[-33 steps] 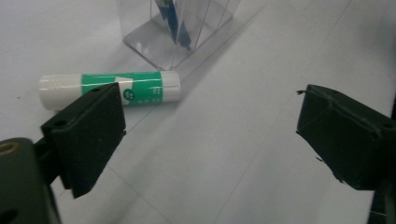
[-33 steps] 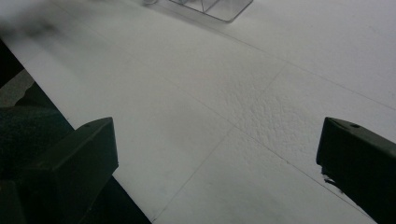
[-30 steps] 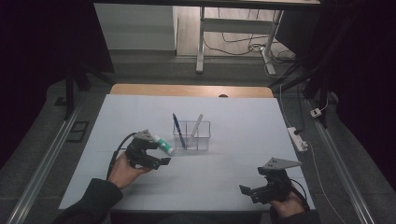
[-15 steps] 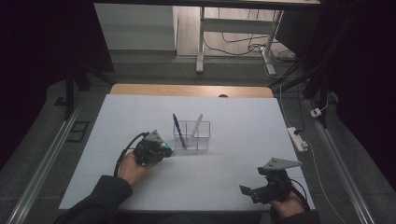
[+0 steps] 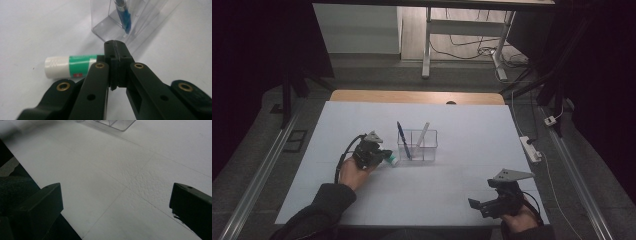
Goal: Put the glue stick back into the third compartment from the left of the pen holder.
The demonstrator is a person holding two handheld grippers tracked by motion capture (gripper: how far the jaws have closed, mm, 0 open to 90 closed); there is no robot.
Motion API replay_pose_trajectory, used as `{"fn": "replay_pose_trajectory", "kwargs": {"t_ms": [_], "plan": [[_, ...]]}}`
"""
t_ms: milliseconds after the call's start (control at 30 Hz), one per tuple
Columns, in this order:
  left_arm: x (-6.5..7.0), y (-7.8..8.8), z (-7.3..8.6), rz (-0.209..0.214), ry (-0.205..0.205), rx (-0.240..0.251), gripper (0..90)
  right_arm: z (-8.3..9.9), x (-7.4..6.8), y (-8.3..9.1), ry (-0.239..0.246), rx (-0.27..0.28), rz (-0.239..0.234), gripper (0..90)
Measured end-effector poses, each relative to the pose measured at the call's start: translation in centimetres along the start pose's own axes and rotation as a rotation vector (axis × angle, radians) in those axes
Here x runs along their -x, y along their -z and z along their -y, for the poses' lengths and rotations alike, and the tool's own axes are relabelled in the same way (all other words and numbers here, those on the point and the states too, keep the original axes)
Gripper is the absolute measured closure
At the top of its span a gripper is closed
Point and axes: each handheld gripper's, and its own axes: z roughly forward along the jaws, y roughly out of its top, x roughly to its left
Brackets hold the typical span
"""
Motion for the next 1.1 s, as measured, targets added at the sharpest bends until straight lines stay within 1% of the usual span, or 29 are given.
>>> {"fn": "replay_pose_trajectory", "kwargs": {"t_ms": [67,133,200,333,467,633,767,800,933,1100], "plan": [[-0.2,-0.5,-0.2,-0.004,0.003,-0.010,89.1,0.0,0.0,0.0,0.000,0.000,0.000,0.0],[-0.3,-0.9,-0.2,-0.020,-0.001,-0.020,89.1,0.0,0.0,0.0,-0.001,0.002,-0.001,0.0],[-0.4,-1.2,-0.2,-0.025,0.008,-0.016,89.1,0.0,0.0,0.1,-0.002,0.002,-0.002,0.0],[-0.7,-1.6,-0.3,-0.036,0.009,-0.020,89.1,0.0,0.0,0.0,-0.001,0.001,-0.004,0.0],[-1.0,-1.9,-0.3,-0.033,0.010,-0.030,89.1,0.0,0.0,0.1,-0.001,0.001,-0.003,0.0],[-1.0,-1.5,-0.1,-0.027,0.008,-0.044,89.1,0.1,0.0,0.1,-0.001,0.002,-0.005,0.0],[-1.2,-1.0,0.3,-0.022,0.025,-0.052,89.1,0.1,0.0,0.1,0.001,0.003,-0.004,0.0],[-1.2,-0.8,0.4,-0.021,0.020,-0.058,89.1,0.0,0.0,0.1,0.001,0.003,-0.005,0.0],[-1.3,-0.3,0.8,-0.014,0.038,-0.065,89.1,0.0,0.0,0.1,0.003,0.001,-0.004,0.0],[-1.4,0.5,1.5,-0.014,0.042,-0.075,89.1,0.0,0.0,0.1,0.005,0.002,-0.005,0.0]]}}
